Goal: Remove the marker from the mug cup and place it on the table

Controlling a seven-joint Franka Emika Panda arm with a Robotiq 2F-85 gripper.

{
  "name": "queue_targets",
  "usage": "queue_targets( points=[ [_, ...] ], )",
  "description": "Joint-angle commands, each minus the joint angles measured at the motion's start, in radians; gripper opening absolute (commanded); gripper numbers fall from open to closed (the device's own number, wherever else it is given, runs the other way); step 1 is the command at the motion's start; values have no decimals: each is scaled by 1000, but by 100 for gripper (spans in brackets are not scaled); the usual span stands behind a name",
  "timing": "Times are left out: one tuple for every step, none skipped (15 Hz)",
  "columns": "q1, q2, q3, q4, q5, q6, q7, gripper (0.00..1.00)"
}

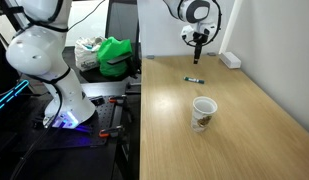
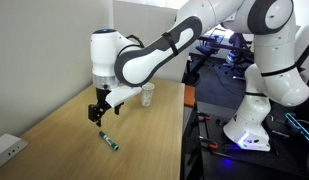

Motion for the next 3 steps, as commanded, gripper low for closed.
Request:
queue_targets(
  points=[
    [20, -1, -23, 2, 16, -2, -9, 100],
    [20, -1, -23, 2, 15, -2, -9, 100],
    [20, -1, -23, 2, 15, -2, -9, 100]
  ],
)
